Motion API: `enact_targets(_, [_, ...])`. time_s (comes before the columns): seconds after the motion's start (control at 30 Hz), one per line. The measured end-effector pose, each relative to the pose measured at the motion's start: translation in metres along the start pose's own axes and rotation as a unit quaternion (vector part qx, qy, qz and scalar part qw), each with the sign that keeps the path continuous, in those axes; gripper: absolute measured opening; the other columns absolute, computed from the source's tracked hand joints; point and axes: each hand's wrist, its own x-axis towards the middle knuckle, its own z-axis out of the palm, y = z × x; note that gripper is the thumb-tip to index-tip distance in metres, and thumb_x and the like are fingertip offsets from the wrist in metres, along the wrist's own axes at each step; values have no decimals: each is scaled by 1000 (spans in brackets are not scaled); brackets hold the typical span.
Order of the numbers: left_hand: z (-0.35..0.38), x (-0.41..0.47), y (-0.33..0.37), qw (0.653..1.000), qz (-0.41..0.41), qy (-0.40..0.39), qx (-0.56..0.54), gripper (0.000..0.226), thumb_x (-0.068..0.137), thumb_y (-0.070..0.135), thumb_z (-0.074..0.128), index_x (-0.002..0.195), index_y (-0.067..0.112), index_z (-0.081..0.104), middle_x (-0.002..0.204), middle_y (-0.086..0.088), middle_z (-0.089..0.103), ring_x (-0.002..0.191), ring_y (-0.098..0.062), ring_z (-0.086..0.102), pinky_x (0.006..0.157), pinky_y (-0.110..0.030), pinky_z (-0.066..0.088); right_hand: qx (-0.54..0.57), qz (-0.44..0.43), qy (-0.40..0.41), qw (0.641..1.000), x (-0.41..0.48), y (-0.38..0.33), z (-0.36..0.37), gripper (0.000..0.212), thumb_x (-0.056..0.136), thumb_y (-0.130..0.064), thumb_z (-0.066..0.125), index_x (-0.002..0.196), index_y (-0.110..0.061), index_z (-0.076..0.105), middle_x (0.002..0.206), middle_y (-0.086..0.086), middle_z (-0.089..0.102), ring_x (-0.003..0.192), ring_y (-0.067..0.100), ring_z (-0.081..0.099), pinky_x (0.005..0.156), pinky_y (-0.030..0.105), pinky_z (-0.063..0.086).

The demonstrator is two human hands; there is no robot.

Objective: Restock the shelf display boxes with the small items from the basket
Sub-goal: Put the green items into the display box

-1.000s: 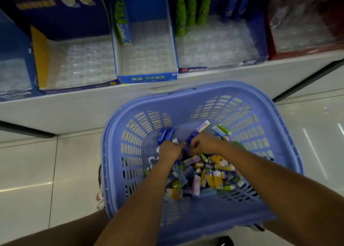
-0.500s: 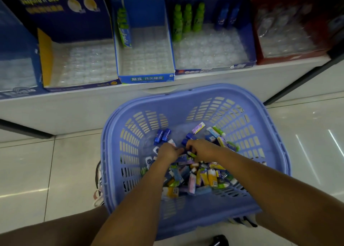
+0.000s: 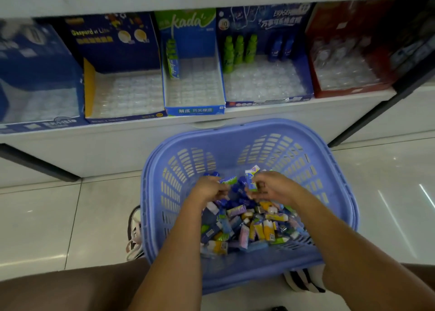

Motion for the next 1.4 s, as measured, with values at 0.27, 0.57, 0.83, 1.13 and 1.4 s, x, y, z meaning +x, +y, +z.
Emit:
enact_targets(0.27, [-16,-62,55,969,182,-54,-159,29,93,2,53,120,11,60,73,0,65,51,-6,48,53,-18,42,138,-152,-45,978,-60,-61,4,17,97,-16,47,84,-14,57,60,2,53,43,8,42,44,17,40])
enact_targets(0.57, [-54,-110,96,890,306,-55,-335,31,93,-3,42,109,10,65,73,-3,54,55,-7,50,50,-17,44,-221,-410,150,872,-67,-172,63,18,95,-4,49,108,-6,61,88,19,68,68,4,67,69,19,54])
enact_targets(0.83, [-77,-112,98,877,341,40,-336,26,100,15,43,100,15,69,67,2,61,60,-9,56,58,-17,50,-376,-483,198,766,-16,-238,126,19,78,-14,74,95,-10,68,79,-4,60,69,5,53,58,8,39])
enact_targets(1.13, [-96,-104,95,877,341,204,-270,24,89,13,64,111,6,59,88,-7,69,65,-4,67,63,-16,54,-439,-464,201,743,10,-247,145,24,79,-17,74,101,-7,70,97,7,72,82,10,61,69,4,35])
enact_targets(1.4, [-98,-107,93,878,346,223,-242,18,83,16,71,97,26,67,71,9,67,59,-1,60,60,-12,49,-625,-431,201,619,8,-250,149,34,96,-31,50,125,-16,62,131,8,56,120,27,51,101,30,37])
